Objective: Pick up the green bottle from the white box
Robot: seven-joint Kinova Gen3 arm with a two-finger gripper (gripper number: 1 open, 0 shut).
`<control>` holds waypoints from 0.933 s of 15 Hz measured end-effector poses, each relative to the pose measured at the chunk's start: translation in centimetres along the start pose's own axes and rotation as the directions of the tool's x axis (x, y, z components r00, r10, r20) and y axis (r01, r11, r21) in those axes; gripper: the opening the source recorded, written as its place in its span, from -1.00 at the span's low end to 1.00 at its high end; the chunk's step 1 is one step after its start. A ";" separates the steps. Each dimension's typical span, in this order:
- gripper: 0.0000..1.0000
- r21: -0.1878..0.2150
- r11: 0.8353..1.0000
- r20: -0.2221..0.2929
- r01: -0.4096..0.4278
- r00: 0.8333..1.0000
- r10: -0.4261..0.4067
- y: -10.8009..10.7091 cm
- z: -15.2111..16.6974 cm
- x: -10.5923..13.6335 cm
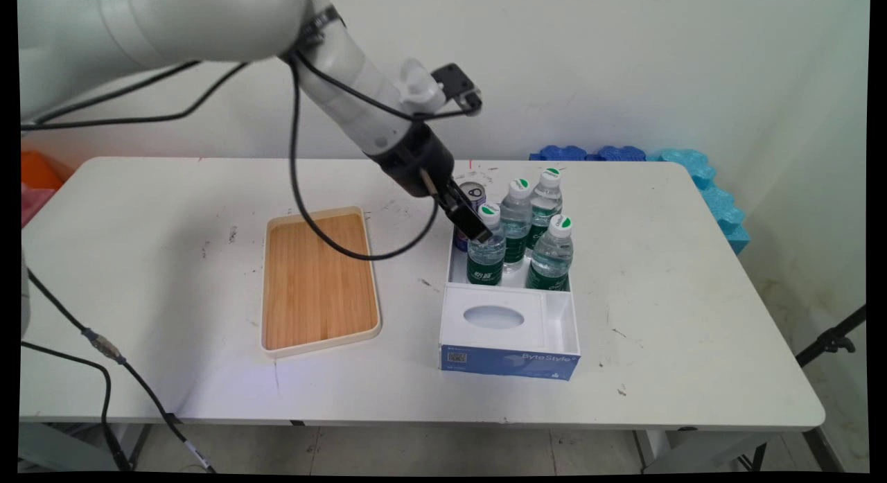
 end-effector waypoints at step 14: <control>1.00 -0.031 0.999 -0.019 -0.017 1.000 0.017 -0.3 8.2 0.1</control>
